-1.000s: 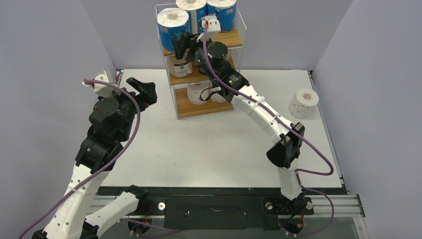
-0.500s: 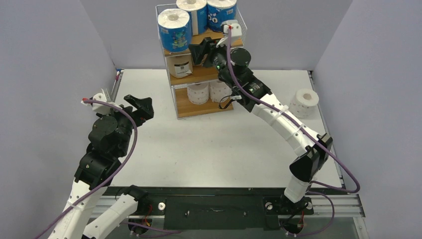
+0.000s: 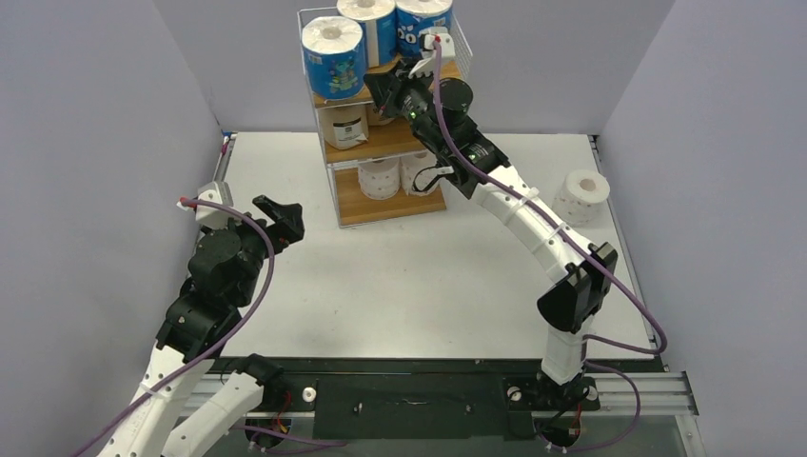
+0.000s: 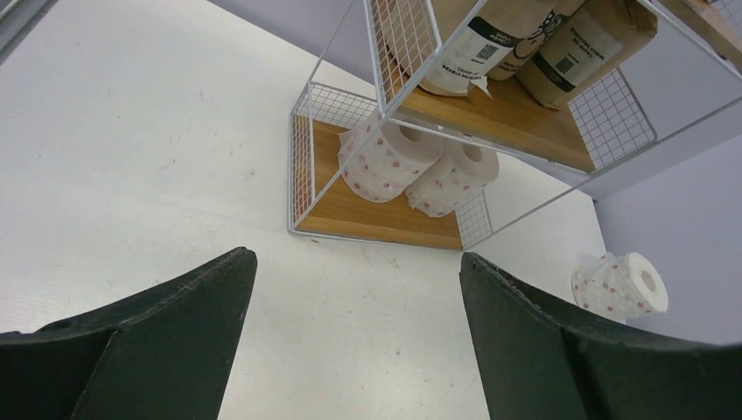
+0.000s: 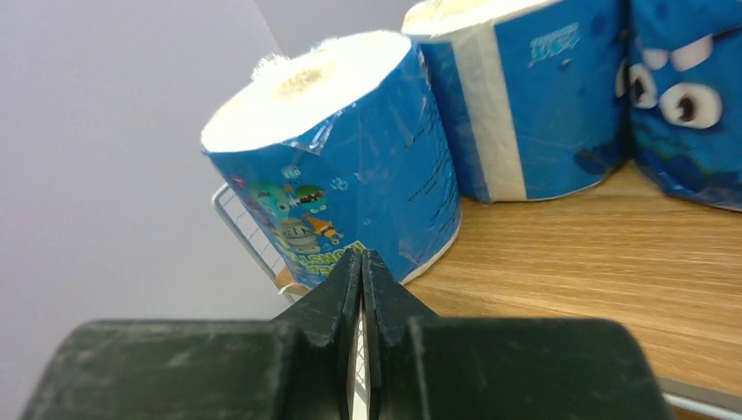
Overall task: Place and organize the paper towels onto the shelf
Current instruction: Place the paper towel on the shelf.
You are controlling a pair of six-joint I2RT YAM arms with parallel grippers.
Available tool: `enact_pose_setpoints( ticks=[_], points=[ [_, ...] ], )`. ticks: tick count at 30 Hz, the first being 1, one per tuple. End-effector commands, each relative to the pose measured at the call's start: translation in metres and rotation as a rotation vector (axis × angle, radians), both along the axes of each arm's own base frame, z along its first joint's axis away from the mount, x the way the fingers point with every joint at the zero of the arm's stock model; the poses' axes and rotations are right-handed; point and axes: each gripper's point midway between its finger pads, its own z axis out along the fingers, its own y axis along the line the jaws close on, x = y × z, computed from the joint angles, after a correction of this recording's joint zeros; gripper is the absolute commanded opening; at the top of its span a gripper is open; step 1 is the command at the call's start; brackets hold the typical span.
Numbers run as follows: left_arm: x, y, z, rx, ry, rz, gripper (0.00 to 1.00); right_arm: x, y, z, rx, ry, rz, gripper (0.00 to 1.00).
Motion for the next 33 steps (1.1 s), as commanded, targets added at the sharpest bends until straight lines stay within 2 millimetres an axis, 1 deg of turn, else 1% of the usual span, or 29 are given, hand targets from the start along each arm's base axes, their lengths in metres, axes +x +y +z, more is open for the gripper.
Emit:
enact_pose_setpoints(
  ticks=[1, 3, 4, 5, 6, 7, 8, 9, 10, 14, 18, 24, 27, 29, 30, 31, 32, 33],
  points=[
    [0.0, -0.002, 0.003, -0.025, -0.026, -0.012, 0.85, -0.001, 0.016, 0.015, 0.052, -0.005, 0.071, 0.0],
    [0.0, -0.003, 0.0, -0.025, -0.023, -0.016, 0.85, 0.002, 0.021, 0.015, 0.065, 0.002, 0.081, 0.0],
    [0.001, -0.004, -0.001, -0.025, -0.02, -0.018, 0.85, 0.002, 0.021, 0.021, 0.082, -0.003, 0.085, 0.0],
    [0.001, -0.005, -0.003, -0.025, -0.016, -0.021, 0.85, 0.005, 0.025, 0.015, 0.08, 0.006, 0.093, 0.0],
    [0.002, -0.005, -0.004, -0.023, -0.014, -0.023, 0.85, 0.005, 0.025, 0.019, 0.093, 0.004, 0.097, 0.0],
    [0.002, -0.006, -0.006, -0.023, -0.011, -0.024, 0.85, 0.006, 0.027, 0.016, 0.093, 0.008, 0.101, 0.0],
    [0.002, -0.006, -0.007, -0.023, -0.011, -0.025, 0.85, 0.007, 0.027, 0.02, 0.105, 0.003, 0.1, 0.0],
    [0.003, -0.006, -0.009, -0.023, -0.006, -0.025, 0.85, 0.009, 0.028, 0.018, 0.107, 0.006, 0.099, 0.0],
    [0.003, -0.007, -0.01, -0.023, -0.006, -0.025, 0.85, 0.01, 0.029, 0.021, 0.115, 0.004, 0.097, 0.0],
    [0.004, -0.009, -0.015, -0.026, 0.004, -0.032, 0.85, 0.021, 0.032, 0.013, 0.124, 0.023, 0.081, 0.0],
    [0.005, -0.01, -0.019, -0.021, 0.014, -0.033, 0.85, 0.031, 0.031, 0.005, 0.122, 0.036, 0.061, 0.0],
    [0.008, -0.014, -0.025, -0.022, 0.029, -0.043, 0.85, 0.04, 0.03, -0.004, 0.117, 0.057, 0.05, 0.0],
    [0.009, -0.015, -0.027, -0.022, 0.033, -0.046, 0.85, 0.04, 0.029, -0.006, 0.115, 0.062, 0.051, 0.0],
    [0.01, -0.015, -0.027, -0.021, 0.035, -0.046, 0.85, 0.039, 0.026, -0.004, 0.122, 0.06, 0.058, 0.0],
    [0.01, -0.015, -0.027, -0.021, 0.035, -0.046, 0.85, 0.036, 0.021, 0.002, 0.13, 0.053, 0.057, 0.0],
    [0.01, -0.015, -0.027, -0.02, 0.036, -0.046, 0.85, 0.035, 0.021, 0.001, 0.136, 0.057, 0.068, 0.0],
    [0.01, -0.015, -0.027, -0.018, 0.035, -0.046, 0.85, 0.03, 0.014, 0.012, 0.154, 0.043, 0.07, 0.0],
    [0.01, -0.015, -0.026, -0.018, 0.033, -0.045, 0.85, 0.027, 0.013, 0.013, 0.167, 0.042, 0.079, 0.01]
  ],
)
